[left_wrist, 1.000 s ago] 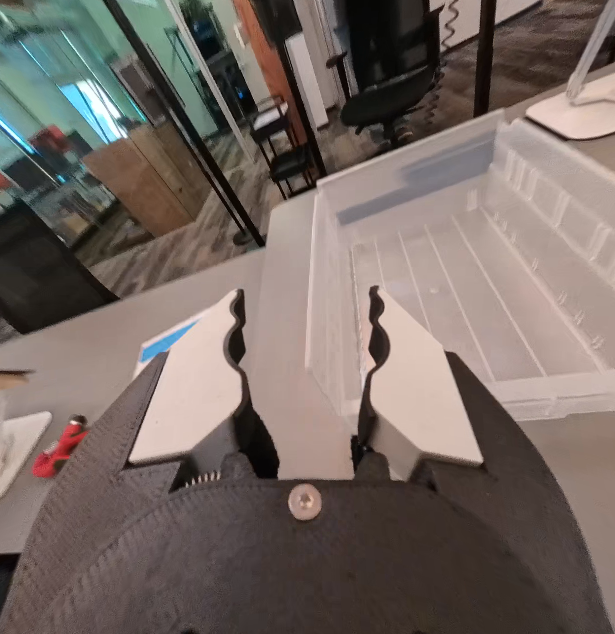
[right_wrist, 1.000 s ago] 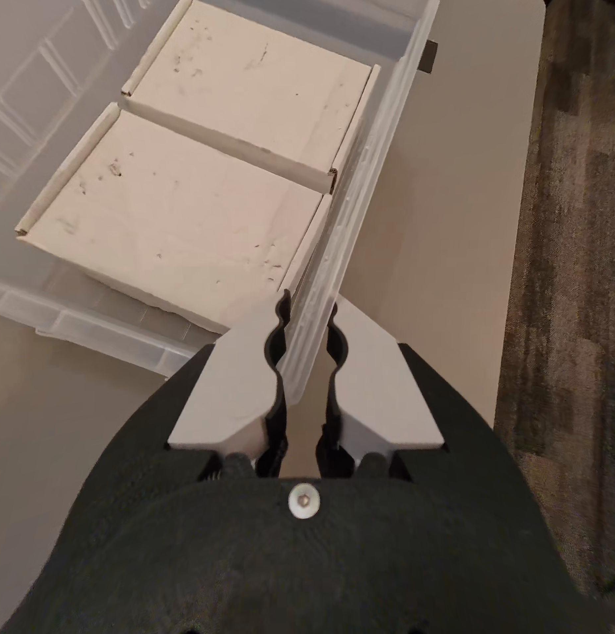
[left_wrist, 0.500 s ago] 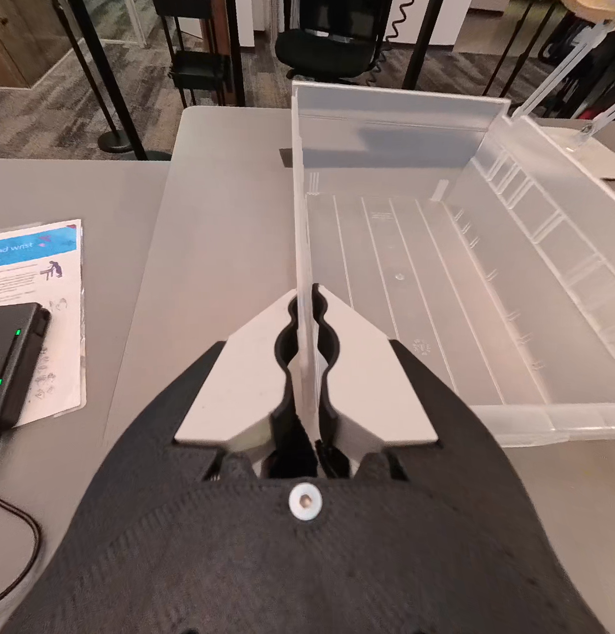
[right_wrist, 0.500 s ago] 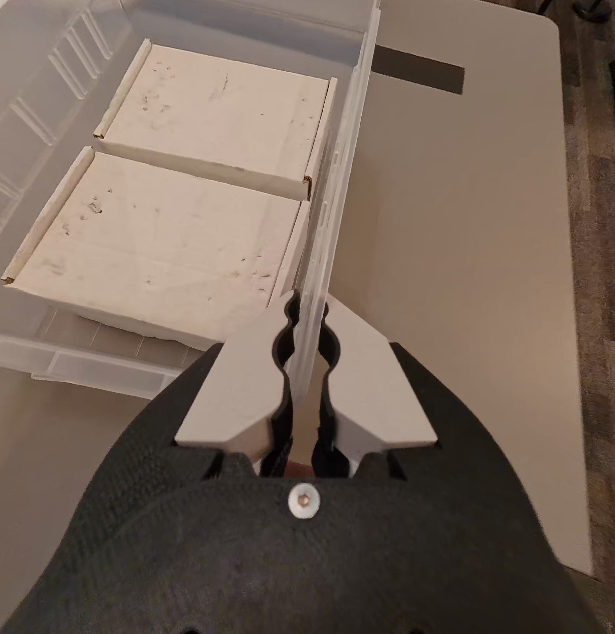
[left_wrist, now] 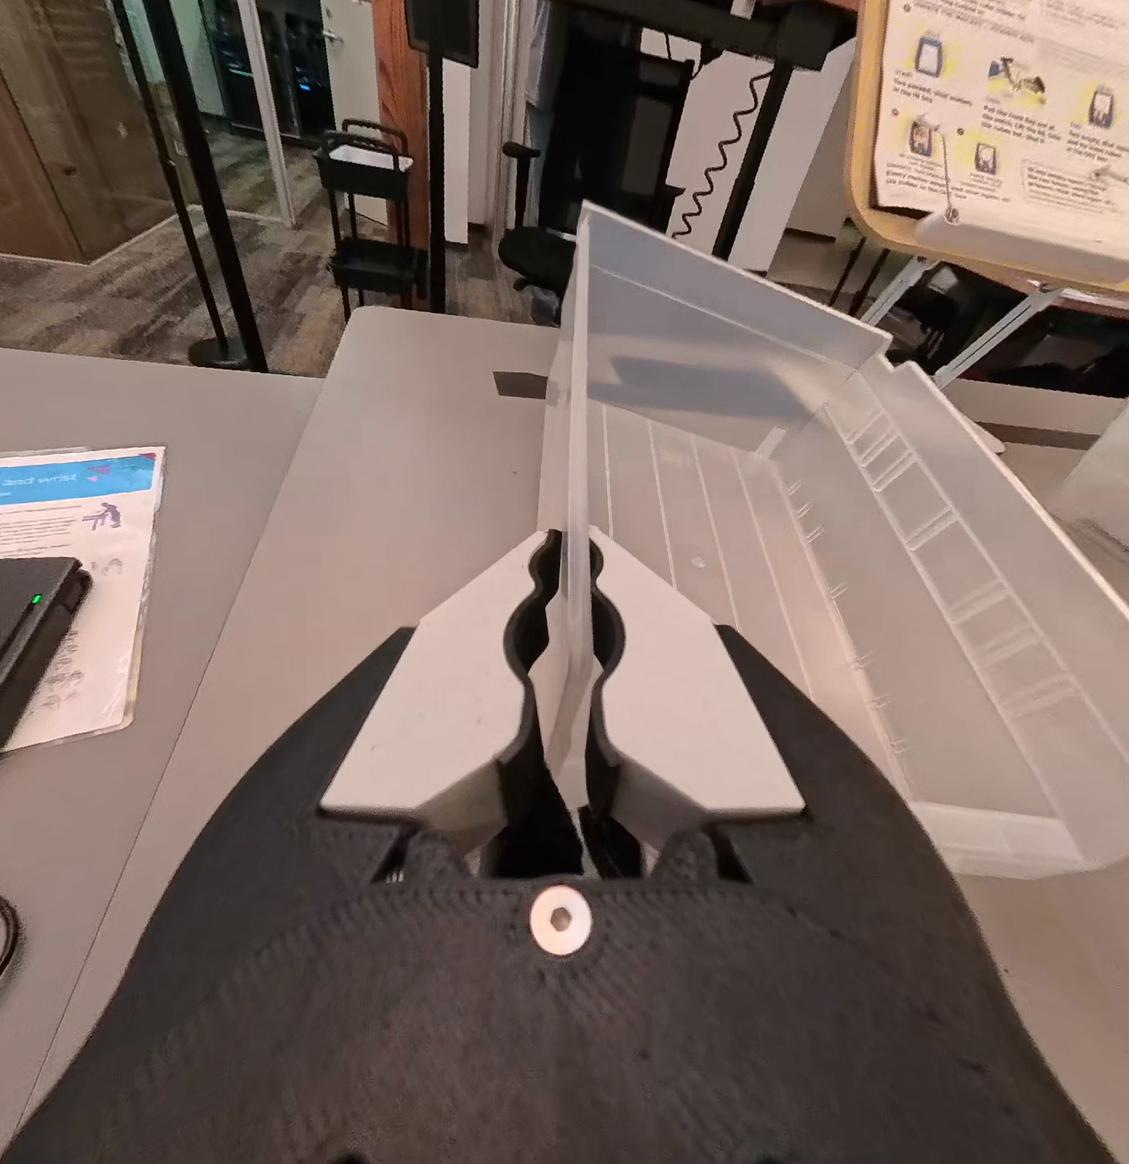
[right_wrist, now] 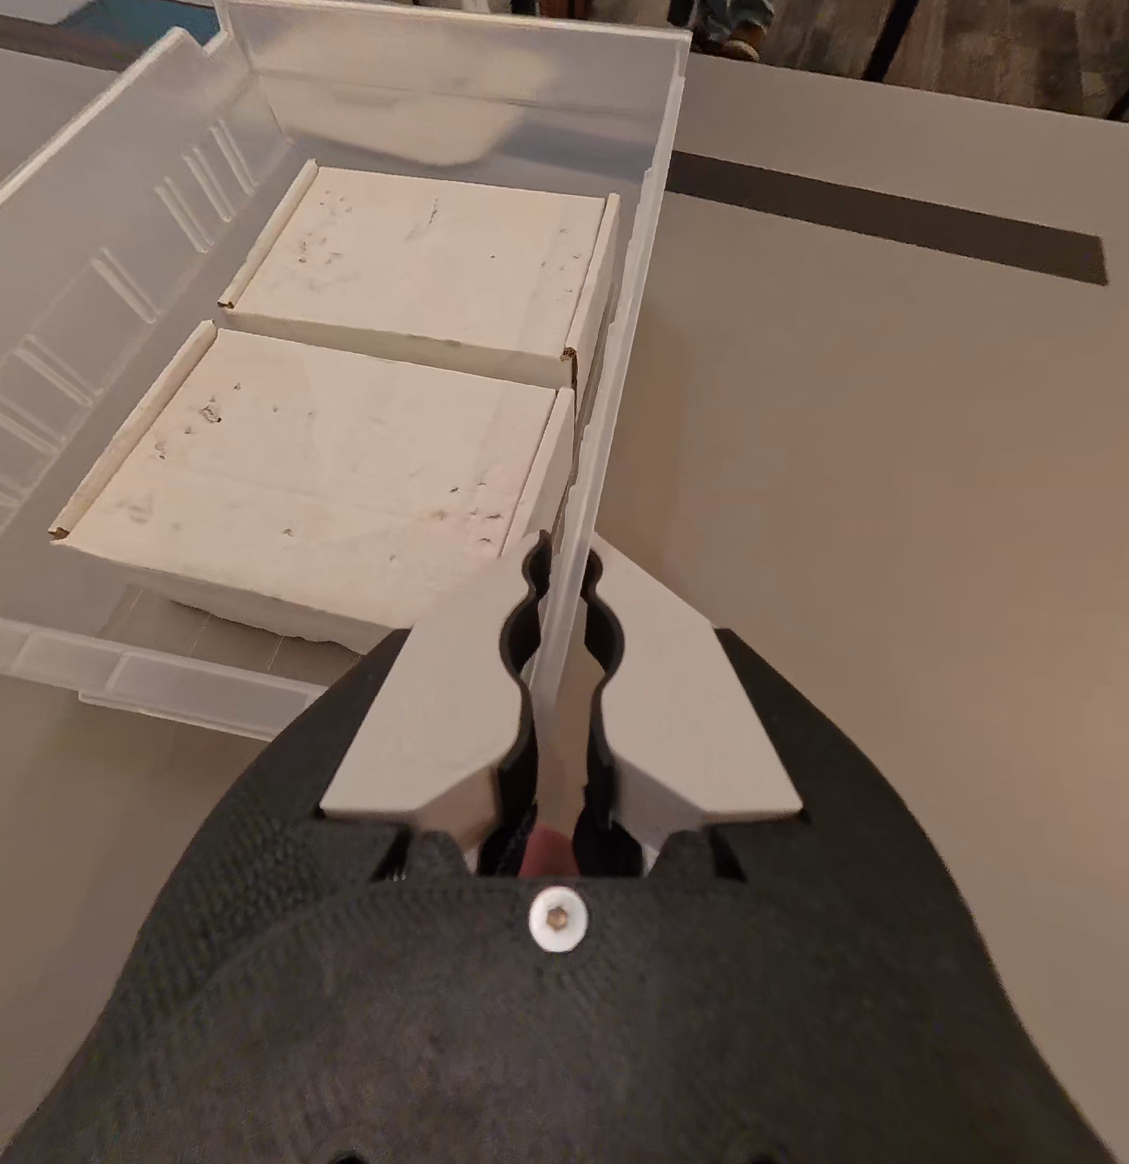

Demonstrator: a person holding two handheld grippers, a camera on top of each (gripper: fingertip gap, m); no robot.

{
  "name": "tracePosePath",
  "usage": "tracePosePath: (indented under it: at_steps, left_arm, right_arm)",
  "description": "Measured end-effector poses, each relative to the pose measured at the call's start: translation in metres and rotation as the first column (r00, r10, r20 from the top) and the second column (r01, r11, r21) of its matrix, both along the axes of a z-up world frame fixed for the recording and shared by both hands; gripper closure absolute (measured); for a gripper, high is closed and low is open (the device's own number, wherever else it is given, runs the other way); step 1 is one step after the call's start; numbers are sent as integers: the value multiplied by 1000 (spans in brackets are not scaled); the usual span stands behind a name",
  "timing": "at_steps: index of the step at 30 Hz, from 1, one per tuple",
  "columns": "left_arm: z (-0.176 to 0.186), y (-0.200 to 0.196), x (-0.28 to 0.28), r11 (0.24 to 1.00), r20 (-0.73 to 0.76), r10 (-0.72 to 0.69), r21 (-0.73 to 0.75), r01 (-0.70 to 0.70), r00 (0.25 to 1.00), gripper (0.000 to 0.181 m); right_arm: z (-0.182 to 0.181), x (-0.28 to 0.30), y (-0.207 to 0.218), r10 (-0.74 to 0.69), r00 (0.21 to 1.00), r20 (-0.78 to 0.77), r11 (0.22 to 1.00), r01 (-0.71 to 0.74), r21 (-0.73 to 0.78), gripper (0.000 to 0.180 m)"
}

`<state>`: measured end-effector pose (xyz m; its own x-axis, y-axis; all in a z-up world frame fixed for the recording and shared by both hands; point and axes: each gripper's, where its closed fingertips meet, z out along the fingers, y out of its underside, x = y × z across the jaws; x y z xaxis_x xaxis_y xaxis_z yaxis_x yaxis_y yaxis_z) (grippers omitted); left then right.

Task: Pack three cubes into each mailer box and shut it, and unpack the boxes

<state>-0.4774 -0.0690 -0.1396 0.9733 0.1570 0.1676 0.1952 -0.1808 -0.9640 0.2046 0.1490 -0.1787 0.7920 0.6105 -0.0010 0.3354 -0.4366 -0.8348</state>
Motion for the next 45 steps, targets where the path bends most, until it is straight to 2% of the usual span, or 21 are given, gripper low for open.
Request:
tracePosePath:
  at_steps: [6,10,17,22,28,45]
  left_arm:
    - [6,-28,0,996,41,32,82,-35,999,178]
    - [23,-46,-1,988,60,28,147,-36,998,178]
    - [37,-60,-16,967,142,35,244,-69,989,179]
    - [50,-65,-21,958,139,47,275,-84,989,178]
    - [69,-73,-21,944,128,24,324,-65,992,179]
    - [99,-97,-39,904,156,47,415,-109,987,179]
  right_arm:
    - [0,-62,-10,53,998,-29,998,-52,33,174]
    - [0,-105,-17,80,996,-39,996,-79,44,174]
    - [1,-187,-39,181,982,-48,983,-178,50,168]
    - [1,-248,-61,244,968,-65,969,-240,59,158]
    - [-3,-319,-87,296,953,-68,952,-288,108,132]
    - [-6,-463,-121,343,935,-93,930,-325,172,128]
